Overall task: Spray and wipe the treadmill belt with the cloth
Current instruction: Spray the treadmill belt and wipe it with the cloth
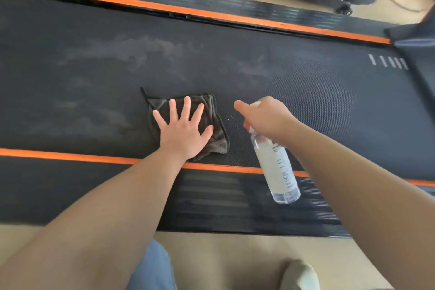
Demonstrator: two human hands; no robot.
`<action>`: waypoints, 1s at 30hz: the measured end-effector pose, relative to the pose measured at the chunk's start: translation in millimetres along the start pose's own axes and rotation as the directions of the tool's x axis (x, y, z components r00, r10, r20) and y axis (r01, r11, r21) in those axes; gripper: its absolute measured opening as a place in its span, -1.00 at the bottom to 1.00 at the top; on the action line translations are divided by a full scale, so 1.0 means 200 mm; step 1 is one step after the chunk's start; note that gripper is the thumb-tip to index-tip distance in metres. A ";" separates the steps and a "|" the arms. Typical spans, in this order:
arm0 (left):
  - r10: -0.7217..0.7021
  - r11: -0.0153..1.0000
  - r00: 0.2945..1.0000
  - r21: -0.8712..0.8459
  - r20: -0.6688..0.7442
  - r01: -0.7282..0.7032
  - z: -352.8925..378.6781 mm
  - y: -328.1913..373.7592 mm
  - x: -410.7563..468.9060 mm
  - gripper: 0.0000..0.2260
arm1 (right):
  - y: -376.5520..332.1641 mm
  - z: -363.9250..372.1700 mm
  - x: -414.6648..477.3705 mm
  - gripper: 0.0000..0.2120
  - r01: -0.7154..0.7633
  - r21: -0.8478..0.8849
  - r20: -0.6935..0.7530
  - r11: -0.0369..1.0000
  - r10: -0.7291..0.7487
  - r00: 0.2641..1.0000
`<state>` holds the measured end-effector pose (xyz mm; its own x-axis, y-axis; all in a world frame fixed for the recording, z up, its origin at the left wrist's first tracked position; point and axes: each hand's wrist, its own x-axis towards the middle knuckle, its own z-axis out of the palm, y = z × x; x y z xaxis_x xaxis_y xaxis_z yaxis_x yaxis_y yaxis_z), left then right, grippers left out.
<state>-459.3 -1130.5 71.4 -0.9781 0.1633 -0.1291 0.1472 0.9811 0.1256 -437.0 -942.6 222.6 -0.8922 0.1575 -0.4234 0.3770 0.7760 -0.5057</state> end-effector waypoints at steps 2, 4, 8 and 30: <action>-0.005 1.000 1.000 0.005 -0.005 0.006 0.00 -0.01 -0.02 -0.33 | -0.01 -0.01 -0.02 -0.54 0.047 -0.022 0.041 0.999 -0.046 0.998; -0.052 0.999 0.999 0.000 0.015 0.052 -0.01 -0.03 -0.03 -0.33 | -0.01 -0.03 -0.02 -0.53 0.110 -0.117 0.061 0.987 -0.103 0.993; -0.186 0.982 0.981 -0.033 0.054 0.188 -0.04 -0.08 -0.05 -0.34 | 0.02 -0.08 -0.03 -0.50 0.170 -0.161 0.051 0.972 -0.163 0.985; 0.255 0.967 0.966 0.038 -0.042 -0.253 0.02 0.39 0.13 -0.34 | 0.43 -0.28 0.01 -0.41 0.331 -0.218 0.069 0.918 -0.323 0.944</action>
<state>-473.3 -1048.5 73.5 -0.9137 0.4031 -0.0519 0.3954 0.9111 0.1168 -420.9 -841.1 220.1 -0.9466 -0.1446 -0.2883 -0.0029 0.8976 -0.4408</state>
